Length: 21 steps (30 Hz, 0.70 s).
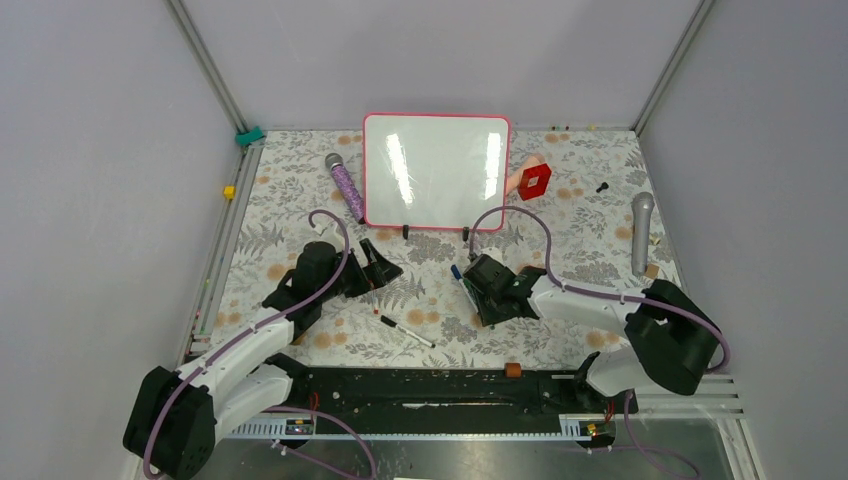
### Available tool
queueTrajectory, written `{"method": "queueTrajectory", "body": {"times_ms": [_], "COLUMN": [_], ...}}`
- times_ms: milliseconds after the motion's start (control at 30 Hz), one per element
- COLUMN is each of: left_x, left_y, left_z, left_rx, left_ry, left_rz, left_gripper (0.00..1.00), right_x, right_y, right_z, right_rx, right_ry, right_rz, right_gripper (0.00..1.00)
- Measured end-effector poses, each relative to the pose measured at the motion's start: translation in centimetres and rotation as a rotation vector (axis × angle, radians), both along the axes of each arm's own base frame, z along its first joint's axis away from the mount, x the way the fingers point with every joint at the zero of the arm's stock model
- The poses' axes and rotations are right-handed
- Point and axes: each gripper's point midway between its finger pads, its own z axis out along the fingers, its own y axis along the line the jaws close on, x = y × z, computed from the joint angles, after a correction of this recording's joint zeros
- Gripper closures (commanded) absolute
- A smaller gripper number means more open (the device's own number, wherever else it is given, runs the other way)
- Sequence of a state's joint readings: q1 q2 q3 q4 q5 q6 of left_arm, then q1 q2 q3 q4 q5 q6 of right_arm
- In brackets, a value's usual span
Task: Write a sentence on the whiteboard
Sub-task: Pick up the whiteboard marker from the center of the board.
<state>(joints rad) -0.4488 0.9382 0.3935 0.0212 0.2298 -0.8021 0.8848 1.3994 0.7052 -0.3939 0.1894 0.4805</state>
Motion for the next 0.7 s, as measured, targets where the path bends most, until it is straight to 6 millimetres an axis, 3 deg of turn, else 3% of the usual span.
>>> {"method": "queueTrajectory", "body": {"times_ms": [67, 167, 400, 533, 700], "left_x": [0.0, 0.1, 0.6, 0.6, 0.2], "left_y": [0.0, -0.1, -0.3, -1.2, -3.8], "left_z": [0.0, 0.4, 1.8, 2.4, 3.4], "left_rx": [0.001, 0.006, 0.007, -0.024, -0.121], "left_ry": [-0.002, -0.015, -0.063, -0.077, -0.076], "left_rz": [-0.002, -0.008, -0.026, -0.066, -0.171], "left_gripper": [0.1, 0.1, 0.12, 0.18, 0.24], "right_x": [0.1, 0.5, 0.7, 0.7, 1.0], "right_y": [-0.2, -0.2, -1.2, -0.8, 2.7], "right_z": [-0.5, -0.8, -0.4, 2.0, 6.8], "right_rx": [-0.021, -0.044, -0.095, -0.051, 0.111], "right_ry": [0.002, -0.008, -0.019, -0.045, -0.064], "right_rz": [-0.007, -0.014, -0.036, 0.002, 0.102], "right_gripper": [0.72, 0.93, 0.97, 0.99, 1.0]}}
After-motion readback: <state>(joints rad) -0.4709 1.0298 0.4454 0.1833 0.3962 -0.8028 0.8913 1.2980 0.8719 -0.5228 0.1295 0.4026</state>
